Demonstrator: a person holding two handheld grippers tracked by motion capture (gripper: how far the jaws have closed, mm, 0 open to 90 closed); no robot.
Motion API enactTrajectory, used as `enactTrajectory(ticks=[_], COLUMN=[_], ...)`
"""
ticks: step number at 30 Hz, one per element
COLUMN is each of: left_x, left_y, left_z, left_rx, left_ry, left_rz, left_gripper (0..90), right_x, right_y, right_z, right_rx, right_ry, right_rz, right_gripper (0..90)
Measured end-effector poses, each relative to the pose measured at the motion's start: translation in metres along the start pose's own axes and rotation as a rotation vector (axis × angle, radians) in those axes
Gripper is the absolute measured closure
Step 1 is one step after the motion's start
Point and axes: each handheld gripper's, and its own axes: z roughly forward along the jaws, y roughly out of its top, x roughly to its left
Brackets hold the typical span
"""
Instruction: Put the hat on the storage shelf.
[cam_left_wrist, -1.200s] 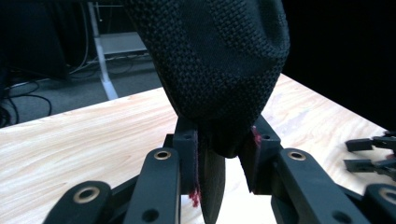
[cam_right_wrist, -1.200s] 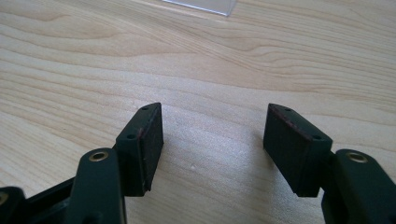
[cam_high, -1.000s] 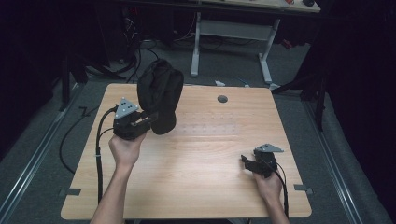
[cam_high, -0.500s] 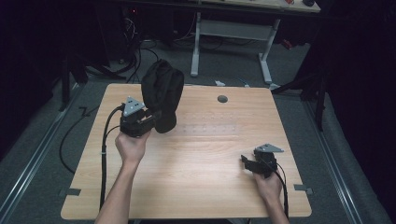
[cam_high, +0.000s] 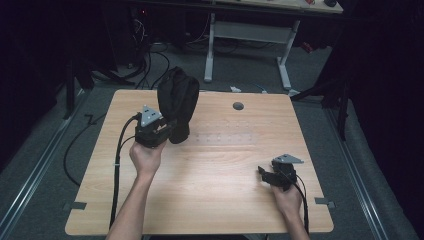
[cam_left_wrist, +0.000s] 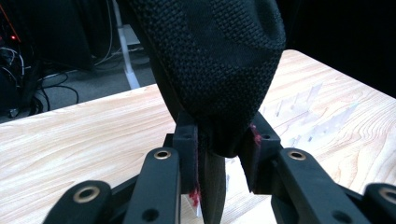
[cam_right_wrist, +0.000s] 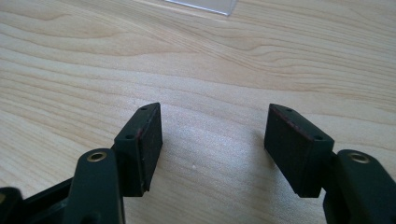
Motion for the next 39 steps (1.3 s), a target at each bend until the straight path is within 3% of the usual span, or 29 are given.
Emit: enactTrajectory(ticks=[6,16,23,33,39], left_x=[0.005,0.017,0.018,0.021,0.021], left_y=[-0.011,-0.008,-0.007,-0.004,-0.002], left_z=[0.002,-0.003,-0.004,-0.007,-0.011], left_rx=[0.012,0.027,0.040,0.054,0.059], left_ry=[0.004,0.016,0.024,0.048,0.040], left_rz=[-0.005,-0.085,-0.097,-0.099,-0.091], left_gripper=[70.0,66.3,63.1,45.7,39.1], right_x=[0.000,0.000,0.000,0.000,0.000], right_y=[0.000,0.000,0.000,0.000,0.000], right_z=[0.000,0.000,0.000,0.000,0.000], right_rx=[0.000,0.000,0.000,0.000,0.000], right_ry=[0.001,0.001,0.001,0.001,0.001], right_rz=[-0.003,-0.002,-0.003,-0.001,-0.001], right_gripper=[37.2,37.2,37.2,37.2,37.1])
